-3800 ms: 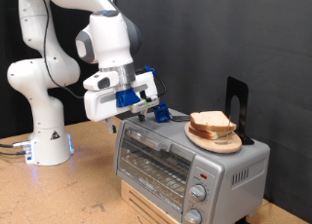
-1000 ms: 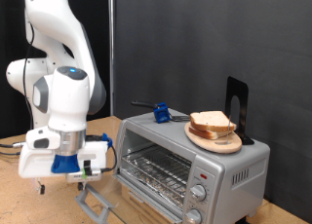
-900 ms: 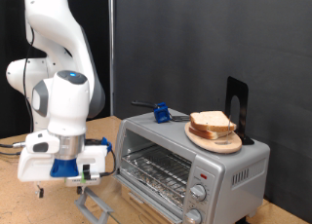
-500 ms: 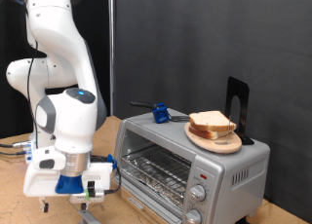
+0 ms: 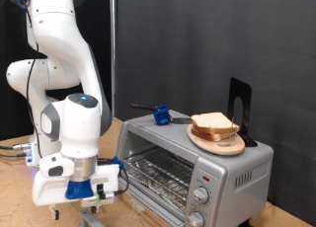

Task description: Make a piece of toast with the oven

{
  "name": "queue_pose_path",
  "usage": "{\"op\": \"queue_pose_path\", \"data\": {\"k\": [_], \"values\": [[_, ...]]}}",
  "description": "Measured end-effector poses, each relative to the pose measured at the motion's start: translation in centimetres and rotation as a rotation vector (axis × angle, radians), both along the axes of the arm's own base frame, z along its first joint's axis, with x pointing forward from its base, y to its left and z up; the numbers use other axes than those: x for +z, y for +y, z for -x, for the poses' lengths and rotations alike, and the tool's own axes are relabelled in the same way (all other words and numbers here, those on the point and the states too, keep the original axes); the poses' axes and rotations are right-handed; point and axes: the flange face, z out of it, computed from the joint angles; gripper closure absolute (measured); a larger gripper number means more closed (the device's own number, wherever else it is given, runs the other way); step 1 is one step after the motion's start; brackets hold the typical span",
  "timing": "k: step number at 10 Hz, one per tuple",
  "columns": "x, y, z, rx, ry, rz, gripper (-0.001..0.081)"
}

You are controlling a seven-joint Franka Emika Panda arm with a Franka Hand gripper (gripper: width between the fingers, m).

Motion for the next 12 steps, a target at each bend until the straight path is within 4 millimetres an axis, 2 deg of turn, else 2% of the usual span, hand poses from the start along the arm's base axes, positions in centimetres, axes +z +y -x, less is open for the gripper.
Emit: {"op": "queue_pose_path", "data": {"k": [5,7,8,10,12], "values": [[5.0,1.7,1.9,0.048,-0.023,-0.083,-0.0003],[4.9,1.7,1.9,0.052,-0.034,-0.119,-0.0003],[5.0,1.5,2.2,0.095,-0.01,-0.202,-0.0003],[7.4,0.8,2.5,0.226,0.02,-0.346,-0.0003],[10.3,-0.2,2.8,0.294,-0.04,-0.395,-0.0003]]}}
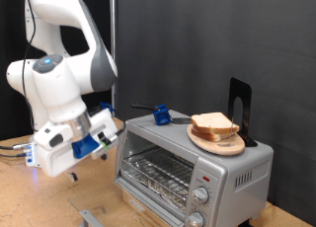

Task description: Make a piece of toast with the oven

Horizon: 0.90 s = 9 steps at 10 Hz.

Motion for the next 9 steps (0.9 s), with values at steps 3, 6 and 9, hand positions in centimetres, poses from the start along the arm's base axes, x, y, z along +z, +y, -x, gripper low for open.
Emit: {"op": "queue_pose_path", "data": {"k": [3,6,9], "values": [[0.5,0.2,0.6,0.019,-0.003,-0.062,-0.0003],[0.8,-2.2,2.4,0.097,-0.066,-0.233,-0.0003],[1.8,-6.0,3.3,0.076,-0.157,-0.305,-0.0003]]}}
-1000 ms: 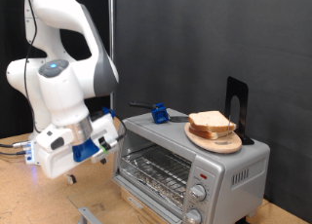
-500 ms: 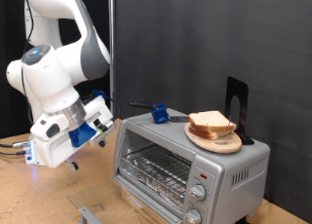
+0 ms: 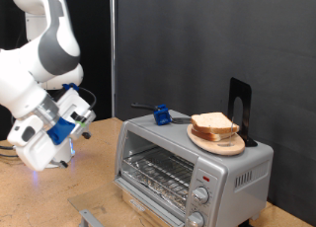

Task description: Make a piece of toast with the oven

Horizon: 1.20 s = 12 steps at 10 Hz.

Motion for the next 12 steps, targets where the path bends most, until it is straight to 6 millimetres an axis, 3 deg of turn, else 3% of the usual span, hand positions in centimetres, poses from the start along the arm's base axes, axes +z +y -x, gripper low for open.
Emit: {"op": "queue_pose_path", "data": {"k": [3,6,9,12], "values": [[2.6,-3.1,0.1,-0.031,-0.034,-0.056,-0.0003],[3.6,-4.8,0.1,-0.056,-0.045,-0.038,-0.0003],[3.8,-4.6,0.1,-0.065,-0.046,-0.061,-0.0003],[7.3,-2.4,-0.6,-0.031,-0.097,-0.114,-0.0003]]}}
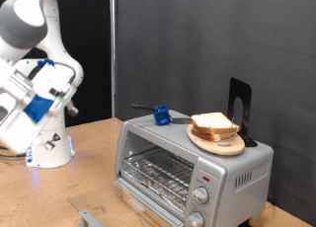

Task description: Make a piece of toast with the oven

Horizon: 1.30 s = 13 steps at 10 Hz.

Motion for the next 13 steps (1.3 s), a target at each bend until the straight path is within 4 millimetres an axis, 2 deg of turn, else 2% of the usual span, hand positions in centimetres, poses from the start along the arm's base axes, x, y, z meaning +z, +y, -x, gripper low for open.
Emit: {"op": "queue_pose_path", "data": {"k": [3,4,5,7,9,12,13], "values": [[4.7,3.4,-0.5,0.039,-0.06,0.05,-0.0003],[5.5,4.0,-0.3,0.033,-0.069,0.058,-0.0003],[5.3,3.9,-0.3,0.034,-0.065,0.058,-0.0003],[5.9,4.5,-0.4,0.11,-0.158,0.065,-0.0003],[8.5,7.1,-0.1,0.186,-0.214,0.083,-0.0003],[12.1,11.7,0.2,0.302,-0.242,0.2,-0.0003],[12.6,12.4,0.3,0.325,-0.232,0.238,-0.0003]]}}
